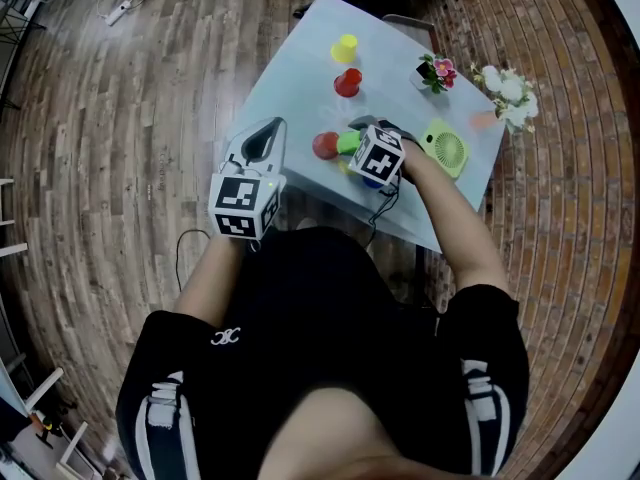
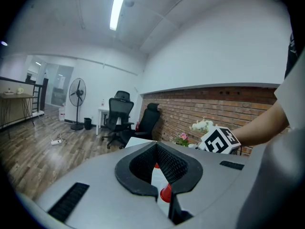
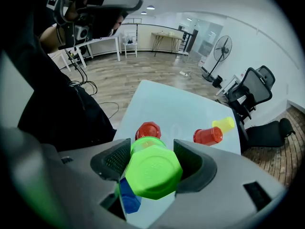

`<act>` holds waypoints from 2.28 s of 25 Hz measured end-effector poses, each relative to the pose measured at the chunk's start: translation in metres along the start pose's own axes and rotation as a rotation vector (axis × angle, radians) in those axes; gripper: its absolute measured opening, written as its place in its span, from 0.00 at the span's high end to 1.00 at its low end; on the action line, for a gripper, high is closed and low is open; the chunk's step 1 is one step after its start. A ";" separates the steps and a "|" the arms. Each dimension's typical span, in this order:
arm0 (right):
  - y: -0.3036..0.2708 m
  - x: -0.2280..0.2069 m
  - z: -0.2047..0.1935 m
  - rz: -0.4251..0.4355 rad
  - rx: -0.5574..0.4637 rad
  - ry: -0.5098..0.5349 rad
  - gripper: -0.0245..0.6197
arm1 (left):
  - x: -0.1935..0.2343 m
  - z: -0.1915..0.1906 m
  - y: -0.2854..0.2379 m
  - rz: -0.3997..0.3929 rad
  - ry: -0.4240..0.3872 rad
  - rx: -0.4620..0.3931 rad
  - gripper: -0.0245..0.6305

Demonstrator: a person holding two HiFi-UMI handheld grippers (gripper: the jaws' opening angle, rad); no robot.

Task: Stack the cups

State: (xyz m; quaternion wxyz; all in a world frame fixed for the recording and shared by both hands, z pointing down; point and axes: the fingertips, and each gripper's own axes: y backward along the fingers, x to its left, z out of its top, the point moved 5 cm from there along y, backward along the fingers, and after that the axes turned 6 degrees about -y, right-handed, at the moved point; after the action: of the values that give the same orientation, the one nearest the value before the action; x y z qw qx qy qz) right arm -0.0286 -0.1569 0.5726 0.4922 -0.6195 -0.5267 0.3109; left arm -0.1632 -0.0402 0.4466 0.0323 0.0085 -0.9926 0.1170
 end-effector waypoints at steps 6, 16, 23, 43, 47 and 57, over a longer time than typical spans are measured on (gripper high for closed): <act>-0.006 0.007 0.003 0.006 -0.002 0.018 0.53 | 0.002 -0.001 0.002 0.009 0.003 0.003 0.96; -0.002 0.007 0.007 0.017 -0.064 0.030 0.49 | -0.002 -0.003 -0.002 -0.001 -0.009 0.013 0.96; 0.050 -0.006 0.029 0.025 -0.339 -0.201 0.47 | 0.001 0.008 -0.005 -0.004 -0.015 -0.001 0.96; 0.237 -0.013 0.009 -0.976 -1.109 -0.837 0.96 | -0.040 0.089 -0.048 -0.119 -0.108 -0.146 0.96; 0.238 -0.007 0.004 -1.028 -1.079 -0.834 0.96 | -0.051 0.092 -0.052 -0.155 -0.126 -0.147 0.96; 0.231 0.002 0.002 -1.060 -1.062 -0.849 0.96 | -0.062 0.091 -0.053 -0.234 -0.145 -0.142 0.96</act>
State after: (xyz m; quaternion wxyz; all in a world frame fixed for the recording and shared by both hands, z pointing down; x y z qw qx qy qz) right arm 0.0498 -0.1453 0.3561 -0.0212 -0.2715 -0.9613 -0.0419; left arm -0.1056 -0.1121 0.3661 -0.0256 0.1302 -0.9903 0.0413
